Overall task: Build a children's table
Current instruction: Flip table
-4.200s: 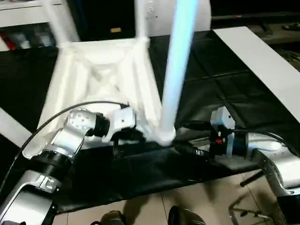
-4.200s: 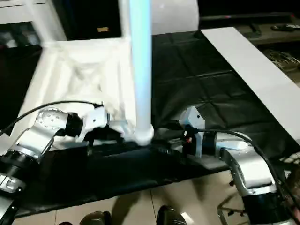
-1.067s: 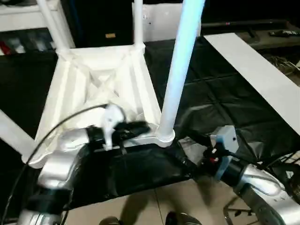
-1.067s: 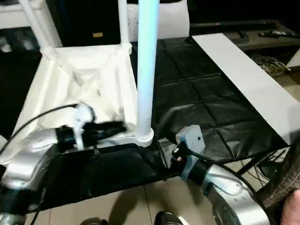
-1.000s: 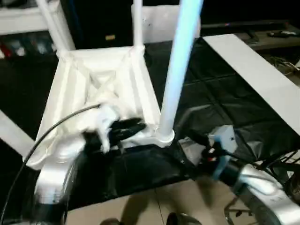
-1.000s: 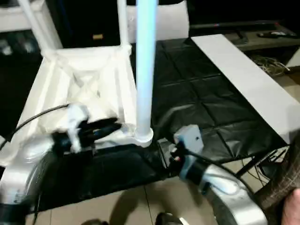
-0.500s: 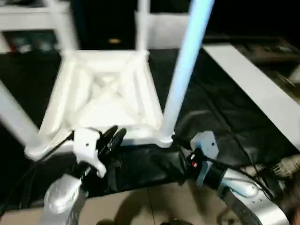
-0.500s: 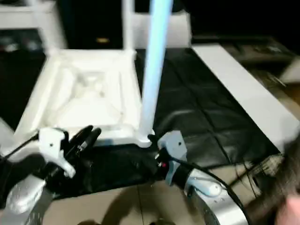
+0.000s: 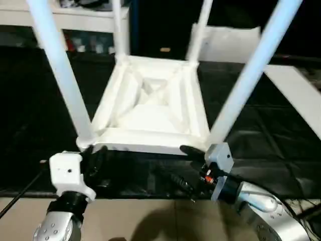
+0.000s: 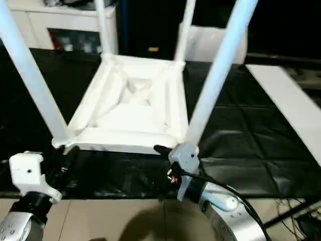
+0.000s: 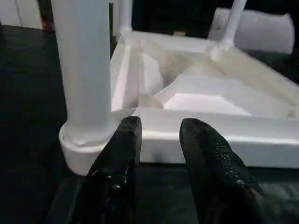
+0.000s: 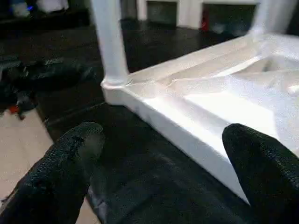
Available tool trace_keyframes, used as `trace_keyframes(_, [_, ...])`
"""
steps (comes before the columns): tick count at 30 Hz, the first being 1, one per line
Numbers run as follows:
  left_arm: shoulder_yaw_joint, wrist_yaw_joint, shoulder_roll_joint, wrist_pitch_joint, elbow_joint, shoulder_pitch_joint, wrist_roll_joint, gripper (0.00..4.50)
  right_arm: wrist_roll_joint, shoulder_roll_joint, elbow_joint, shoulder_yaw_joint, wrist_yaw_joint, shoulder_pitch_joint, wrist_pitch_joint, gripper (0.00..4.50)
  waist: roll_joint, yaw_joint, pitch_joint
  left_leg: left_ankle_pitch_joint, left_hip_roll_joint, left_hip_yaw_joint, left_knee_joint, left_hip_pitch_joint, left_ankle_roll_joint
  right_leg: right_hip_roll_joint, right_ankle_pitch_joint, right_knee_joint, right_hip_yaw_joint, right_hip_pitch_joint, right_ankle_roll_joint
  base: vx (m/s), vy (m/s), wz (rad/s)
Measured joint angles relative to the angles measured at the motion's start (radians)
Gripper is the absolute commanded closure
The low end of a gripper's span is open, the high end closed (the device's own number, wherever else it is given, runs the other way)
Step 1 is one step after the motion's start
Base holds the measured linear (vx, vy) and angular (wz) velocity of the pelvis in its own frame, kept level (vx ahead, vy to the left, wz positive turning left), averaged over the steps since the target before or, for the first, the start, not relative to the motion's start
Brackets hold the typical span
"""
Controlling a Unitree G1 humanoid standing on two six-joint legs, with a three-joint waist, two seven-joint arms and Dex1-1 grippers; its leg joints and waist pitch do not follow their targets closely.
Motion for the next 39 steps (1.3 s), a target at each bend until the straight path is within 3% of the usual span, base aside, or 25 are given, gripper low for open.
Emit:
trace_keyframes(3, [0.024,0.043,-0.011,-0.007,0.0,0.018,0.012,2.58,-0.001,0.019,0.036,-0.038,-0.041,-0.04,-0.005,0.0,-0.008,-0.018,0.005,0.002,0.0,0.0,-0.009,0.0,-0.003,0.0,-0.001,0.0,0.0,-0.006,0.002,0.0,0.0,0.0])
trace_keyframes(5, [0.044,0.063,-0.012,-0.007,0.001,0.009,0.018,2.26,-0.002,0.022,0.056,-0.065,-0.063,-0.076,-0.006,0.0,-0.012,-0.022,0.006,0.002,0.0,0.001,-0.017,0.0,-0.004,0.001,-0.001,-0.001,0.0,-0.008,0.002,0.0,0.0,0.0])
trace_keyframes(10, [0.104,0.074,0.035,-0.007,0.032,-0.07,0.012,2.08,-0.004,0.037,0.129,-0.115,-0.112,-0.155,-0.017,0.0,-0.011,-0.019,0.008,0.005,0.001,0.001,-0.028,-0.002,-0.008,0.002,-0.001,0.001,-0.001,-0.013,0.003,0.0,0.0,0.0])
trace_keyframes(11, [0.106,0.066,0.056,-0.007,0.046,-0.091,0.0,1.82,-0.004,0.035,0.163,-0.126,-0.117,-0.18,-0.028,0.0,-0.009,-0.018,0.009,0.005,0.001,0.001,-0.029,-0.003,-0.008,0.002,0.0,0.002,-0.001,-0.015,0.003,0.0,0.0,0.0])
trace_keyframes(19, [0.101,0.008,0.12,0.018,0.153,-0.199,-0.022,1.38,-0.021,0.029,0.24,-0.182,-0.154,-0.228,-0.059,0.0,-0.012,-0.003,0.008,0.025,0.005,0.004,-0.037,-0.008,-0.019,0.003,0.024,0.003,-0.001,-0.021,0.008,0.0,0.0,0.0])
trace_keyframes(24, [0.104,-0.012,0.159,0.031,0.246,-0.294,-0.038,1.34,-0.014,0.038,0.207,-0.124,-0.129,-0.191,-0.052,0.0,-0.01,0.007,0.007,0.034,0.016,0.005,-0.042,-0.012,-0.024,0.014,0.027,0.001,-0.001,-0.026,0.006,0.033,-0.01,-0.02])
trace_keyframes(28, [0.11,-0.003,0.173,0.02,0.326,-0.363,-0.036,1.34,-0.013,0.043,0.159,-0.026,-0.104,-0.15,-0.02,0.0,-0.01,0.012,0.007,0.039,0.019,0.005,-0.046,-0.021,-0.022,0.016,0.026,0.003,-0.002,-0.037,0.005,0.0,0.0,0.0])
trace_keyframes(33, [0.126,-0.002,0.176,0.003,0.393,-0.409,-0.039,1.7,-0.028,0.023,0.129,0.05,-0.075,-0.113,-0.002,0.0,-0.01,0.011,0.008,0.039,0.019,0.007,-0.048,-0.02,-0.027,0.016,0.028,0.002,-0.001,-0.037,0.001,0.0,0.0,0.0])
trace_keyframes(36, [0.126,0.004,0.184,0.002,0.412,-0.423,-0.038,2.07,-0.044,0.023,0.129,0.078,-0.074,-0.105,-0.001,0.0,-0.009,0.01,0.008,0.04,0.019,0.009,-0.048,-0.019,-0.028,0.016,0.029,0.002,0.0,-0.037,-0.001,0.0,0.0,0.0])
trace_keyframes(39, [0.126,0.01,0.185,0.001,0.415,-0.424,-0.038,2.13,-0.042,0.023,0.125,0.08,-0.074,-0.105,0.014,0.0,-0.009,0.01,0.009,0.04,0.019,0.009,-0.048,-0.019,-0.028,0.016,0.028,0.002,0.0,-0.038,0.001,0.0,0.0,0.0])
